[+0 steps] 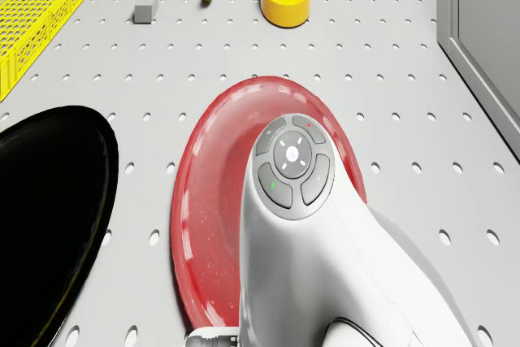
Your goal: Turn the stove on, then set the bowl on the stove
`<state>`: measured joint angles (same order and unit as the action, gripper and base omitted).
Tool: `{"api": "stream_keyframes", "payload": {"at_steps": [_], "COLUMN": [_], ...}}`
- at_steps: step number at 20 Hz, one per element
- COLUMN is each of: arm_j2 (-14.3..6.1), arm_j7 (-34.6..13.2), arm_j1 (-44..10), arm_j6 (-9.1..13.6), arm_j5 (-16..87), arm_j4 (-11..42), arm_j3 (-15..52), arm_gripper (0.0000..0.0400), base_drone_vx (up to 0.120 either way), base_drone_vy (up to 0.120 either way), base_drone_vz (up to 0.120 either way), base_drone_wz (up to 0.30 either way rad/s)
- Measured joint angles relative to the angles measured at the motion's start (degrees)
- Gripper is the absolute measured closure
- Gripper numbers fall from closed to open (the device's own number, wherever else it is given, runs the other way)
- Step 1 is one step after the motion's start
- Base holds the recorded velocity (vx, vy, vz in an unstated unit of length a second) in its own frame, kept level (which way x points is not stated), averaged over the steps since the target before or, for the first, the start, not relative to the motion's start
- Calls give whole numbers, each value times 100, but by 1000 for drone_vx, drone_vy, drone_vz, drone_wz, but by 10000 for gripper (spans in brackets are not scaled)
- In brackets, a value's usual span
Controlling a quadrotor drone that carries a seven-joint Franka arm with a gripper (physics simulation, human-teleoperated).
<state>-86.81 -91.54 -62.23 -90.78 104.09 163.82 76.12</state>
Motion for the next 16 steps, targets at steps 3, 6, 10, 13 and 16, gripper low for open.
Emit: {"api": "stream_keyframes", "payload": {"at_steps": [3,6,10,13,16], "arm_j2": [-18,-36,-58,-73,-88], "arm_j7": [-4,-7,-12,-15,-18], "arm_j1": [-5,-9,-15,-19,-23], "arm_j6": [-17,-33,-54,-69,-83], "arm_j5": [-8,-15,-24,-30,-36], "arm_j4": [-1,-2,-3,-4,-4], "arm_j3": [3,5,8,11,13], "arm_gripper": [0,0,0,0,0], "base_drone_vx": [120,120,120,120,120], "base_drone_vy": [0,0,0,0,0], "base_drone_vz": [0,0,0,0,0], "base_drone_wz": [0,0,0,0,0]}}
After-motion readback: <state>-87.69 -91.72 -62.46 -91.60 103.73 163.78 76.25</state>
